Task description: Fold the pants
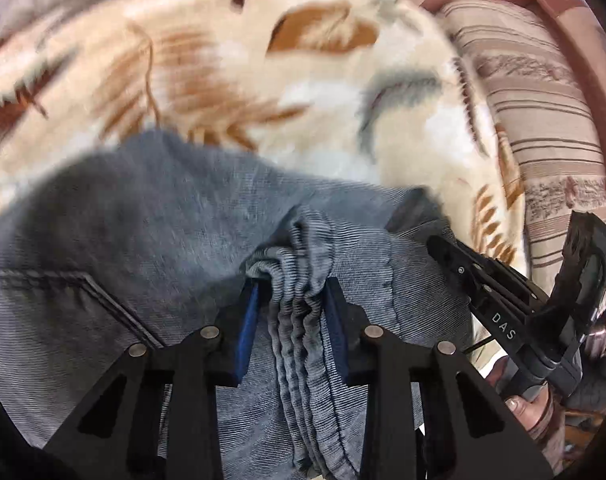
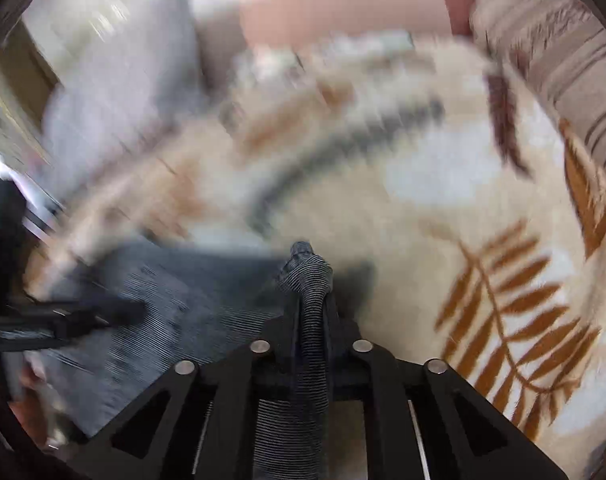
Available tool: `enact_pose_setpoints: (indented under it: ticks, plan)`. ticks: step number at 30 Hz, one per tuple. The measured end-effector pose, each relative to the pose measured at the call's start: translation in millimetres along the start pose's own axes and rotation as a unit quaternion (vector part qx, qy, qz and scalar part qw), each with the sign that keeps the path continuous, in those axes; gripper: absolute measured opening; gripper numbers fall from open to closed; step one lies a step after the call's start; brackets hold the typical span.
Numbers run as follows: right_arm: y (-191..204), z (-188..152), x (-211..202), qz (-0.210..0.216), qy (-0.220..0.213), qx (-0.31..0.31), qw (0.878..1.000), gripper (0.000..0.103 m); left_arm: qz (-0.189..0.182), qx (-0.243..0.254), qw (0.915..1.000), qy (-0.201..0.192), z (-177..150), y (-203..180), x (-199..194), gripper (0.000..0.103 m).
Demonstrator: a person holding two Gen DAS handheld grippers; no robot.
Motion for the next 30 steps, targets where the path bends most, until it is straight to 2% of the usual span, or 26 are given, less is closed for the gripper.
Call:
enact_pose_setpoints:
  ticks: [1, 2, 4, 5, 6, 8, 10, 11, 12, 13, 15, 16, 17, 18, 19, 21, 22, 24, 25, 28, 30]
  plan:
    - [0, 1, -10, 0.014, -0.015, 0.012, 1.0, 0.019, -0.015, -0.01, 0.9998, -0.009, -1, 1, -9, 0.03]
    - [-1, 1, -19, 0.026, -0.024, 0.026, 0.999, 0.025, -0.026, -0.012, 0.9995, -0.013, -3, 1, -16, 0.03]
    - [-2, -6, -43, 0.077, -0.036, 0.06, 0.995, 0.032, -0.048, -0.012, 0.9987, -0.011, -16, 5, -30, 0.03]
    - [-2, -13, -55, 0.095, -0.043, 0.072, 0.992, 0.04, -0.062, -0.014, 0.9979, -0.007, -24, 7, -35, 0.032]
    - [-4, -21, -61, 0.101, -0.044, 0.077, 0.991, 0.044, -0.075, -0.015, 0.9971, -0.003, -32, 7, -39, 0.039]
    - [-2, -43, -68, 0.117, -0.034, 0.085, 0.989, 0.044, -0.101, -0.023, 0.9946, 0.004, -52, 3, -42, 0.051]
    - [2, -67, -63, 0.128, -0.018, 0.092, 0.987, 0.044, -0.104, -0.013, 0.9944, 0.014, -68, -5, -37, 0.052]
    - [2, -72, -58, 0.126, -0.008, 0.091, 0.988, 0.043, -0.096, -0.002, 0.995, 0.026, -80, -11, -31, 0.051]
    - [6, -80, -53, 0.124, 0.004, 0.086, 0.988, 0.024, -0.084, 0.012, 0.9956, 0.041, -92, -14, -23, 0.047]
    - [10, -85, -54, 0.118, 0.006, 0.076, 0.99, 0.015, -0.067, 0.022, 0.9966, 0.042, -98, -15, -21, 0.042]
    - [23, -85, -72, 0.103, -0.024, 0.037, 0.994, 0.012, -0.032, 0.043, 0.9984, 0.019, -107, -16, -21, 0.039]
    - [26, -88, -72, 0.079, -0.025, 0.013, 0.997, 0.012, -0.024, 0.055, 0.9982, 0.009, -110, -17, -21, 0.039]
    - [24, -96, -65, 0.052, -0.005, -0.008, 0.999, 0.013, -0.02, 0.058, 0.9981, 0.006, -111, -17, -20, 0.039]
    - [22, -102, -57, 0.028, 0.014, -0.023, 0.999, 0.02, -0.02, 0.056, 0.9982, 0.008, -111, -17, -20, 0.039]
    - [20, -104, -55, 0.015, 0.021, -0.031, 0.999, 0.022, -0.021, 0.052, 0.9984, 0.012, -111, -17, -22, 0.039]
    - [22, -93, -67, 0.026, 0.013, -0.022, 0.999, 0.027, -0.032, 0.051, 0.9981, 0.009, -111, -15, -32, 0.038]
    - [21, -80, -78, 0.042, -0.008, -0.008, 0.999, 0.027, -0.035, 0.052, 0.998, 0.002, -108, -13, -38, 0.038]
    - [16, -59, -91, 0.072, -0.042, 0.023, 0.996, 0.037, -0.04, 0.042, 0.9982, -0.017, -95, -7, -51, 0.038]
    - [10, -43, -92, 0.082, -0.054, 0.046, 0.994, 0.047, -0.038, 0.036, 0.9983, -0.026, -84, -6, -55, 0.038]
    - [0, -19, -70, 0.085, -0.045, 0.069, 0.993, 0.047, -0.041, 0.008, 0.9985, -0.034, -55, -4, -55, 0.048]
    - [-10, -8, -45, 0.074, -0.024, 0.083, 0.994, 0.047, -0.049, -0.015, 0.9985, -0.022, -40, -8, -46, 0.053]
Point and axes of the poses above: each gripper's, at about its wrist camera, not at the fingertips, and x roughly the way its jaws point, y to its left, z to its top, the point moved 10 cm from there along x, roughly the way its jaws point, and after that the axes turned 8 degrees about z, right-handed, at the moved point
